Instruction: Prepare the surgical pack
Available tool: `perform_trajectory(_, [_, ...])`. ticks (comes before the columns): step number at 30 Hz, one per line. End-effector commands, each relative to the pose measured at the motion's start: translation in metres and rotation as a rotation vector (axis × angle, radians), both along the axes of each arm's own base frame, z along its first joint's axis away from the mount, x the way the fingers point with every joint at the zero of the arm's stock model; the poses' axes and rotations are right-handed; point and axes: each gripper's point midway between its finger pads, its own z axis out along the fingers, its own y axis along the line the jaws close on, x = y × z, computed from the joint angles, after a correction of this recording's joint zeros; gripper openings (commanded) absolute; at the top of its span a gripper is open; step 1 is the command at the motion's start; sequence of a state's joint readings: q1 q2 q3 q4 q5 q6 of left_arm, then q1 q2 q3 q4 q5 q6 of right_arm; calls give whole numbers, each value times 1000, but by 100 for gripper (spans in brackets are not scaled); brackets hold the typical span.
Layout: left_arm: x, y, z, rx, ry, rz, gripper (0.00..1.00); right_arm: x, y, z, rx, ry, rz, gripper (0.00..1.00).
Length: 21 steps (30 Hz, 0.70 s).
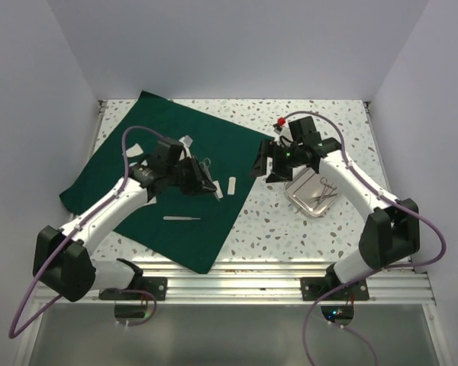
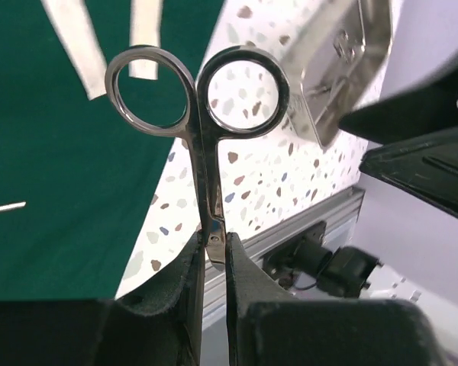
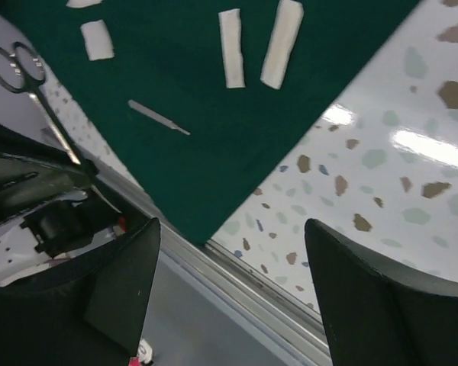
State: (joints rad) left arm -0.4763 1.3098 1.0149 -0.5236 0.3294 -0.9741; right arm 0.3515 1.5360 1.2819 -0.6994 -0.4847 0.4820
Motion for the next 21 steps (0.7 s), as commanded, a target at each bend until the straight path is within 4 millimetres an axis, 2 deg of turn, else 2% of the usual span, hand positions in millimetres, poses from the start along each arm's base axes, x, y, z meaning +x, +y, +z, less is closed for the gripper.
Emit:
perform_trajectory(1, [-14,-20,17,-42,-196,-253,0,-6,54,39,221,-59,102,80])
perform_trajectory(4, [-28,-27,21,-58,-218,-333,0,-13,79,42,221,-56,136,81])
perform_trajectory(7, [-31,-26,25,-50,-229,-352,0,-16,98,43,218,-71,154,81])
perform_trajectory(11, [-33,-27,35,-55,-252,-366,0,-25,121,35,217,-45,171,74])
perform_trajectory(16, [-38,-28,37,-62,-247,-388,0,-27,135,33,214,-45,169,68])
perform_trajectory(21, [-37,-31,45,-76,-265,-395,0,-26,146,29,225,-32,165,56])
